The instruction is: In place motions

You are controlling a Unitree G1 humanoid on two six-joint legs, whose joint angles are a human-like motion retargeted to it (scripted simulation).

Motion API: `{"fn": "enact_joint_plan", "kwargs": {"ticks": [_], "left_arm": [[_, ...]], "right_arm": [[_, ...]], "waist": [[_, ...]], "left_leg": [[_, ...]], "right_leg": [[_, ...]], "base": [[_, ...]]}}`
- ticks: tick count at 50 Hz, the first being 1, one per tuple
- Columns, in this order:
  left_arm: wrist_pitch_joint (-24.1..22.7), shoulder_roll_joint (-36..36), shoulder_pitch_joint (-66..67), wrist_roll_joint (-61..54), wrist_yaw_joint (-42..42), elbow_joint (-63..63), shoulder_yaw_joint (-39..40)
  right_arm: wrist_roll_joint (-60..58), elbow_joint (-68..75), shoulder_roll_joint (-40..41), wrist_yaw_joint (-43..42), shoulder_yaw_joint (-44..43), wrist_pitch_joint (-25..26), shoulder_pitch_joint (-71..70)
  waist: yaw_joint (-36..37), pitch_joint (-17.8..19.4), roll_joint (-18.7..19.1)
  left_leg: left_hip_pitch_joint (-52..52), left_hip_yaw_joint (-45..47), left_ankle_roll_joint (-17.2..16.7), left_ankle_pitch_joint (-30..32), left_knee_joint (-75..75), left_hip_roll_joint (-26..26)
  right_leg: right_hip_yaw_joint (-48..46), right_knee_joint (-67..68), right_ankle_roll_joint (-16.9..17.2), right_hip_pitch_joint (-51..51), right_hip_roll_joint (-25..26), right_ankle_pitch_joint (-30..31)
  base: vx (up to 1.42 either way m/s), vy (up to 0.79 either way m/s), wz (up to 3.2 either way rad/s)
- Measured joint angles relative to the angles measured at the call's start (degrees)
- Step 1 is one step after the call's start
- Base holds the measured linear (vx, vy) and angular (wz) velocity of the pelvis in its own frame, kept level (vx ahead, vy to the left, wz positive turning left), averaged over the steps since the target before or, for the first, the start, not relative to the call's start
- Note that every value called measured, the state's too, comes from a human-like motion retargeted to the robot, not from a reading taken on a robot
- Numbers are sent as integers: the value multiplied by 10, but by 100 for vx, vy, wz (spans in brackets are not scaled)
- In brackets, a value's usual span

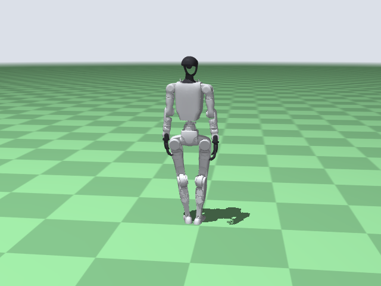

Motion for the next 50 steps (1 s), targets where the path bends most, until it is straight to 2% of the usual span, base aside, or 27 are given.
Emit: {"fn": "enact_joint_plan", "kwargs": {"ticks": [10, 16, 20, 40, 45, 46, 47, 48, 50], "left_arm": [[5, 7, -4, 3, -8, -7, -10], [8, 8, -3, 10, -6, 4, -12], [10, 9, 0, 16, -4, 11, -12], [15, 12, -9, 25, 1, 23, -21], [12, 12, -17, 41, 0, 20, -40], [11, 13, -19, 47, 0, 18, -51], [10, 14, -22, 53, -1, 16, -63], [9, 15, -25, 59, -3, 15, -76], [8, 17, -29, 71, -6, 12, -90]], "right_arm": [[9, -40, 2, 6, -20, -3, 19], [24, -82, 17, 8, -15, -10, 6], [22, -108, 25, 7, -1, -18, -3], [18, -106, 16, 16, -10, -21, 4], [8, -104, 13, 10, -25, -27, 16], [10, -102, 12, 7, -30, -27, 17], [13, -99, 12, 4, -35, -27, 18], [16, -95, 12, 2, -41, -25, 18], [19, -88, 10, 1, -38, -19, 16]], "waist": [[-11, -1, 1], [-60, 3, 8], [-27, 2, 8], [-12, 12, 4], [78, 12, 0], [78, 14, 0], [56, 17, 2], [-10, 22, 8], [-32, 25, 10]], "left_leg": [[7, 25, 3, -9, -4, 4], [4, -5, 8, -6, -4, -1], [6, 32, 7, -10, -10, 5], [2, 26, 17, -1, -8, -3], [5, 133, 11, -7, -16, 18], [4, 136, 12, -7, -16, 18], [1, 119, 14, -4, -15, 16], [-5, 60, 19, 4, -12, 8], [-7, 63, 20, 8, -17, 10]], "right_leg": [[19, 4, 6, -4, 2, 3], [-12, 7, 7, -15, -3, 10], [25, 11, 9, -19, 2, 9], [15, 27, 15, -18, -8, 0], [115, 48, 28, -16, 3, -18], [118, 53, 26, -20, 5, -18], [99, 60, 22, -28, 5, -17], [35, 74, 11, -44, 1, -18], [29, 85, 6, -53, 3, -32]], "base": [[2, 0, -23], [-2, 1, 30], [-3, 2, -81], [0, 1, 3], [-6, 3, -150], [-9, 1, -26], [-9, -1, 227], [-9, -1, 273], [-11, -1, 84]]}}
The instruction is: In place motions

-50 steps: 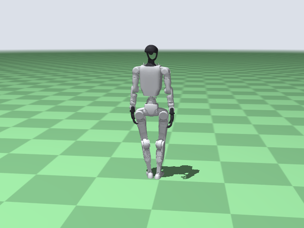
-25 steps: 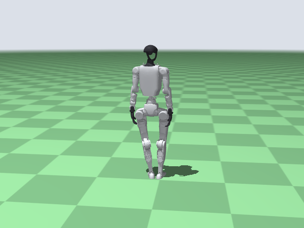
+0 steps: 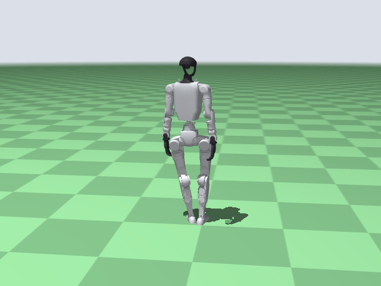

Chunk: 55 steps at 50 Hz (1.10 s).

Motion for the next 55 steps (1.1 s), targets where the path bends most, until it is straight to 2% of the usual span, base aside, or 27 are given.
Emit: {"fn": "enact_joint_plan", "kwargs": {"ticks": [5, 8, 10, 12, 17, 20, 23, 24, 35, 45, 48, 51, 53, 55], "left_arm": [[1, -3, -17, 13, 4, 15, -15], [-3, -7, -14, 2, 4, 13, -7], [-5, -7, -9, -7, 0, 10, 6], [-6, -2, -3, -8, -2, 16, 8], [7, 19, -5, 9, 12, 54, 13], [12, 32, -9, 14, 23, 63, 16], [13, 40, -8, 13, 24, 53, 31], [13, 43, -8, 11, 24, 50, 35], [8, 35, -69, -21, 20, 24, 38], [-17, 12, -72, -28, 27, -18, 32], [-17, 11, -58, -24, 28, -8, 44], [-17, 13, -40, -15, 34, 2, 58], [-12, 15, -27, -11, 40, 8, 65], [-5, 17, -17, -9, 44, 16, 69]], "right_arm": [[-6, 0, -4, 6, 3, 4, -1], [-15, -12, -3, 6, 11, 1, -7], [-25, -20, -2, 7, 23, 1, -17], [-28, -28, 0, 6, 30, -1, -22], [-15, -36, 2, 10, 41, -3, -32], [-5, -37, 3, 10, 36, -3, -34], [-2, -31, 2, 5, 30, -2, -34], [-2, -28, 1, 4, 28, -2, -33], [28, 26, -12, -19, -17, 11, -15], [22, 14, 9, -9, -19, 6, -12], [11, -6, 18, 0, -6, 2, -14], [1, -28, 24, 5, 5, -4, -18], [-5, -42, 26, 9, 6, -8, -21], [-5, -53, 25, 11, 4, -11, -25]], "waist": [[1, 5, 5], [2, 11, 6], [28, 12, 0], [13, 12, 1], [40, 0, -11], [42, -7, -20], [34, -9, -32], [30, -10, -33], [-31, -15, 4], [-51, -40, 13], [-55, -50, -2], [-56, -59, -32], [-55, -65, -53], [-50, -67, -62]], "left_leg": [[-5, 56, -5, -6, -6, 21], [-4, 92, -7, -14, -8, 36], [1, 152, -12, -25, -14, 45], [2, 163, -13, -32, -15, 50], [18, 295, -36, -57, -16, 69], [33, 361, -50, -68, -14, 71], [50, 409, -60, -78, -12, 64], [56, 418, -64, -81, -11, 64], [79, 451, -94, -82, -1, 96], [102, 496, -126, -81, 41, 130], [115, 499, -113, -57, 82, 143], [121, 488, -73, -32, 147, 155], [114, 459, -40, -38, 215, 171], [86, 404, -27, -60, 304, 203]], "right_leg": [[-84, -6, -8, -1, -23, -46], [-194, -17, -5, 12, -46, -62], [-243, -15, 8, 21, -62, -75], [-330, -21, 16, 33, -72, -79], [-454, -23, 34, 57, -86, -90], [-490, -31, 35, 61, -90, -67], [-469, -51, 31, 54, -97, 17], [-454, -57, 27, 53, -93, 22], [-386, -78, 26, 50, -59, 13], [-330, -84, 17, 36, -46, -2], [-300, -84, 14, 34, -56, -3], [-268, -85, 12, 35, -80, -1], [-247, -84, 11, 36, -98, 0], [-226, -82, 9, 35, -105, 1]], "base": [[-16, -3, -116], [-20, -7, -190], [-19, -10, -279], [-17, -11, -240], [-17, -16, -259], [-10, -18, -183], [-7, -19, -140], [-4, -23, -114], [-1, -13, -37], [1, -16, -49], [3, -24, -95], [3, -20, -106], [4, -16, -100], [5, -17, -113]]}}
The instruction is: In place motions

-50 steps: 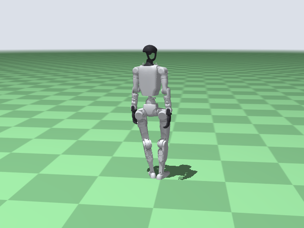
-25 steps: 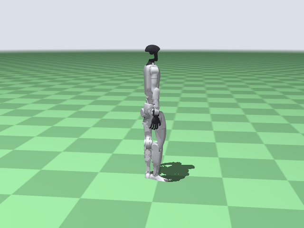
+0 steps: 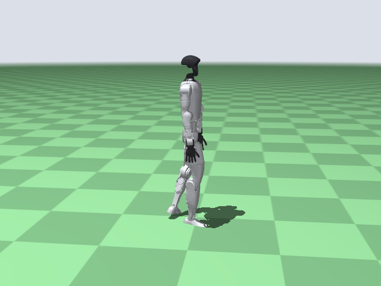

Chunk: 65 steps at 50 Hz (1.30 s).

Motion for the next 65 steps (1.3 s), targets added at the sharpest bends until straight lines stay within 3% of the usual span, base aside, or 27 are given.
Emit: {"fn": "enact_joint_plan", "kwargs": {"ticks": [2, 5, 9, 15, 16, 17, 18, 20, 22, 32, 38, 42, 53, 65], "left_arm": [[3, -2, 8, -1, 5, 9, 6], [4, -9, 19, -7, 7, 16, 14], [4, -19, 29, -7, 1, 8, 14], [6, -30, 24, -1, -6, 6, -3], [7, -31, 23, 1, -7, 7, -6], [7, -32, 24, 3, -7, 7, -8], [7, -32, 26, 5, -7, 7, -10], [7, -33, 29, 10, -10, 9, -6], [8, -31, 23, 15, -9, 9, -8], [2, -31, -8, 6, -11, -12, -24], [2, -23, -15, 12, -17, -21, -34], [3, -18, -10, 21, -16, -14, -29], [13, -11, 17, 32, -20, 23, -13], [17, -15, 38, 41, -31, 0, -16]], "right_arm": [[5, -2, -2, -4, -4, -1, -6], [26, 6, -6, -16, -12, 1, -17], [69, 28, -14, -21, -25, 3, -28], [82, 49, -26, -29, -44, 7, -20], [79, 54, -28, -31, -45, 7, -17], [75, 59, -29, -32, -45, 7, -13], [70, 66, -31, -31, -45, 8, -9], [62, 79, -30, -29, -37, 13, 0], [67, 90, -23, -32, -36, 15, 8], [26, 123, -18, -17, -25, 25, 33], [-6, 89, -14, -6, -11, 36, 16], [-25, 60, -14, 2, -3, 37, 2], [44, -5, -1, 10, -19, 20, -22], [33, 15, -8, 22, -3, 23, -2]], "waist": [[9, 4, 5], [21, 11, 9], [41, 29, 11], [74, 61, 42], [78, 62, 43], [76, 62, 48], [64, 58, 61], [66, 46, 65], [53, 48, 61], [80, 19, 63], [-13, 29, 70], [64, 25, 65], [61, 28, 62], [75, 36, 57]], "left_leg": [[-55, -107, -1, -23, 69, 9], [-92, -203, 6, -42, 86, -19], [-119, -290, 11, -47, 41, -82], [-129, -442, -22, -17, -114, -185], [-127, -452, 22, -3, -139, -204], [-121, -460, 40, 5, -160, -211], [-109, -467, 9, 2, -175, -192], [-108, -420, 11, -7, -178, -189], [-100, -451, 4, 9, -199, -198], [-82, -417, 14, 23, -258, -209], [-88, -505, 21, 31, -247, -225], [-82, -429, 19, 20, -255, -212], [-82, -429, 20, 17, -256, -214], [-87, -436, 15, 23, -253, -213]], "right_leg": [[24, -1, -4, 0, 12, 3], [59, -1, -9, -1, 21, 9], [102, 1, -14, 4, 32, 16], [139, -2, -22, 25, 82, 20], [147, -2, -22, 30, 85, 19], [150, -1, -21, 33, 91, 17], [143, -2, -21, 35, 103, 14], [163, -2, -21, 34, 109, 14], [156, -2, -20, 42, 107, 10], [161, -10, -21, 41, 114, 3], [65, -9, -9, 39, 92, 9], [142, -5, -8, 41, 101, 3], [141, -4, -7, 38, 100, 6], [142, -2, -15, 38, 101, 4]], "base": [[3, -13, -135], [0, -1, -133], [4, -1, -128], [8, -1, -98], [14, -2, -75], [17, -2, -30], [19, -2, -23], [18, -3, -51], [8, -1, -2], [9, 2, -5], [3, 1, 119], [3, 2, -136], [0, 0, 2], [0, 0, 4]]}}
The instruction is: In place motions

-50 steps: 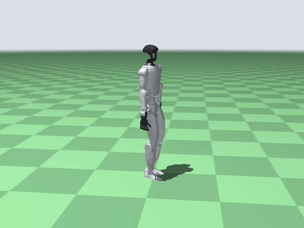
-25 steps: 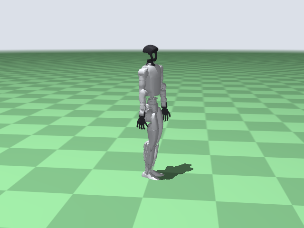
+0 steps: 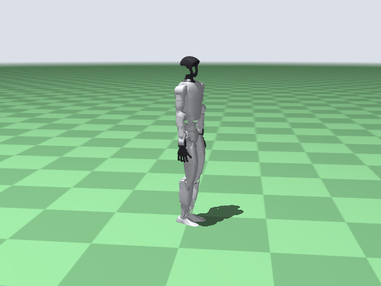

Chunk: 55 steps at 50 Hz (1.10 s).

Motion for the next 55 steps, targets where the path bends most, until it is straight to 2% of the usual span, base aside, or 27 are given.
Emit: {"fn": "enact_joint_plan", "kwargs": {"ticks": [14, 18, 20, 23, 25, 29, 32, 35, 45, 50, 55], "left_arm": [[-7, -8, -34, 0, -6, -56, -18], [-11, -8, -30, -1, -7, -61, -14], [-12, -6, -28, 1, -4, -54, -6], [-14, -2, -19, -4, 7, -35, 8], [-13, 2, -14, -9, 13, -18, 21], [-10, 12, -1, -29, 35, 11, 62], [-11, 16, 2, -66, 52, 31, 90], [-13, 12, 1, -100, 59, 40, 113], [-22, -9, -2, -95, 52, -3, 111], [-23, -14, -2, -90, 50, -5, 111], [-23, -15, 9, -94, 47, 1, 122]], "right_arm": [[-9, 23, -17, 4, 16, 4, 3], [-23, 22, -26, 7, 20, -1, 0], [-28, 22, -29, 7, 17, 0, -3], [-30, 18, -33, 3, 7, -2, -5], [-27, 13, -34, 2, 1, -3, -5], [-18, 0, -31, 1, -13, -7, -4], [-11, -8, -28, -2, -28, -11, 0], [0, -8, -28, -5, -40, -16, 6], [10, 30, -21, -11, -17, -8, -13], [-4, 13, -8, -2, 7, -17, -20], [-23, 1, 3, 3, 36, -26, -27]], "waist": [[64, 28, -15], [89, 39, -19], [103, 43, -26], [112, 43, -36], [104, 39, -41], [65, 20, -44], [45, 10, -38], [48, 7, -26], [91, 17, -46], [122, 28, -58], [128, 24, -61]], "left_leg": [[-42, -57, -7, 44, 22, -18], [-48, -80, -16, 28, 26, -29], [-50, -61, -10, 7, 26, -28], [-44, 26, 7, -36, 19, -8], [-30, 115, 5, -65, 14, 17], [13, 326, -35, -97, 12, 73], [23, 405, -59, -65, 1, 95], [13, 386, -75, 40, -31, 98], [2, 331, -52, 39, -37, 68], [15, 338, -49, 31, -36, 61], [20, 350, -49, 23, -35, 61]], "right_leg": [[-94, -2, -3, 15, -20, -17], [-140, -3, -1, 23, -30, -26], [-160, 0, -1, 26, -40, -33], [-199, 7, 5, 28, -61, -45], [-236, 8, 11, 29, -73, -52], [-324, 0, 28, 35, -79, -62], [-372, -2, 43, 40, -72, -69], [-401, 2, 56, 49, -57, -75], [-437, 21, 75, 64, -71, -81], [-431, 25, 72, 71, -78, -79], [-421, 26, 72, 69, -80, -76]], "base": [[-4, 6, 76], [-5, 18, 131], [-7, 21, 135], [-7, 19, 168], [-7, 16, 214], [-4, 9, 239], [0, 5, 205], [4, 7, 141], [2, 10, 51], [2, 7, -10], [6, 5, -21]]}}
